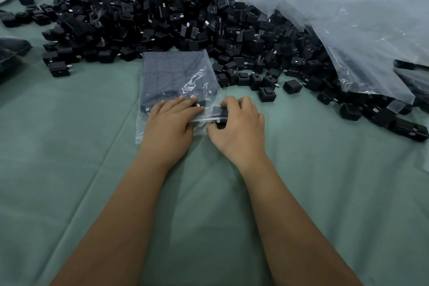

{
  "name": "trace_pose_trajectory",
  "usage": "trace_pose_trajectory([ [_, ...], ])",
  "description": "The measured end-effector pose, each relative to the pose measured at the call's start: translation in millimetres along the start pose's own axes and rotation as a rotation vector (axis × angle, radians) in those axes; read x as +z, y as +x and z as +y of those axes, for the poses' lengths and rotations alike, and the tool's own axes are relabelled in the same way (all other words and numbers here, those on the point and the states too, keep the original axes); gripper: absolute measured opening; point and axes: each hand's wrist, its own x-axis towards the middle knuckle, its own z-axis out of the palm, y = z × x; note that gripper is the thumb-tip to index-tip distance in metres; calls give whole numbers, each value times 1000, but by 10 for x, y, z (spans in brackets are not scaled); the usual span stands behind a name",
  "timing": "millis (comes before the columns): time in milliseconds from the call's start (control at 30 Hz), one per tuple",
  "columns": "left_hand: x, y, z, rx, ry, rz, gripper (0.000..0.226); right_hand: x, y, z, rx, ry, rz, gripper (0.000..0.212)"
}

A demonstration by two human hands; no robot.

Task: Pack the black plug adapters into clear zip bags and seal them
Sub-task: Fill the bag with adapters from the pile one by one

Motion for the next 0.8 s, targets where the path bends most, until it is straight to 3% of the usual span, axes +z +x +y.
trace_pose_trajectory([
  [400,-18,2,4,-14,-20,-9,48,-11,95,100,61,78,28,14],
  [633,-10,1,4,-3,-9,-3,46,9,146,98,139,209,-47,28],
  [800,-3,4,-1,1,-3,0,45,90,250,134,138,159,-84,15],
])
